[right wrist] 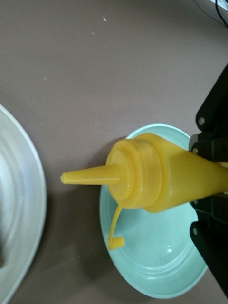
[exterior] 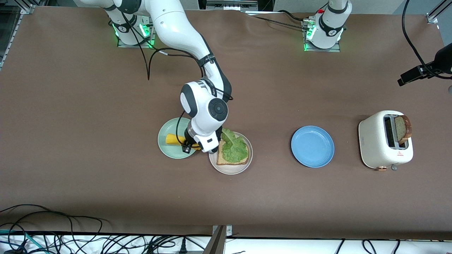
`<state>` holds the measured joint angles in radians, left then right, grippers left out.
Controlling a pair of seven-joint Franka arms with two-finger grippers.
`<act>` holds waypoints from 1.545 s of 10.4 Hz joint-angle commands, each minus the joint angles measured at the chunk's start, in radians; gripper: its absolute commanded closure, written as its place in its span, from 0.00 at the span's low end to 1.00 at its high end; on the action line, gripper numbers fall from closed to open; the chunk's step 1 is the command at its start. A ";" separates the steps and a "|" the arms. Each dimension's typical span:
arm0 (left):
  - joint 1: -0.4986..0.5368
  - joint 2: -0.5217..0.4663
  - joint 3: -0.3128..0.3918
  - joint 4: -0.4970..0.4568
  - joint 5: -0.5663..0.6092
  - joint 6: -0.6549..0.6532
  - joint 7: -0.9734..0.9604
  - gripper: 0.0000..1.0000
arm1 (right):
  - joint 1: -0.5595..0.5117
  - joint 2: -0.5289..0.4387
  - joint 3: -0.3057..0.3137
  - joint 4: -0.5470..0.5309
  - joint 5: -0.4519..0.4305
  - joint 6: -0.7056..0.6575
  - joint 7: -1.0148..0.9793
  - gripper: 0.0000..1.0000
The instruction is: Make sandwich on beige plate with both arms
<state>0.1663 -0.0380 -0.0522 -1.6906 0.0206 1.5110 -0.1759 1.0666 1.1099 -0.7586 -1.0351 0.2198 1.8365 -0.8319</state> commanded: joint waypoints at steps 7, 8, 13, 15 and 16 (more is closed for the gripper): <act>0.102 0.194 -0.008 0.150 0.051 -0.002 0.013 0.00 | -0.010 0.042 0.028 0.036 -0.014 0.075 -0.027 1.00; 0.119 0.217 -0.008 0.152 0.048 0.000 0.030 0.00 | -0.010 0.027 0.025 0.030 0.001 0.075 -0.024 1.00; 0.139 0.367 -0.008 0.213 0.050 0.035 0.095 0.00 | -0.091 -0.327 0.088 -0.258 0.021 0.087 0.005 1.00; 0.147 0.423 -0.008 0.229 0.048 0.043 0.131 0.00 | -0.120 -0.451 0.090 -0.374 0.016 0.111 0.005 1.00; 0.154 0.444 -0.008 0.227 0.050 0.082 0.183 0.00 | -0.137 -0.510 0.090 -0.428 0.016 0.133 0.005 1.00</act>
<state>0.3023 0.3546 -0.0510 -1.5109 0.0482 1.5755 -0.0668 0.9346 0.7355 -0.6976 -1.3175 0.2347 1.9244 -0.8257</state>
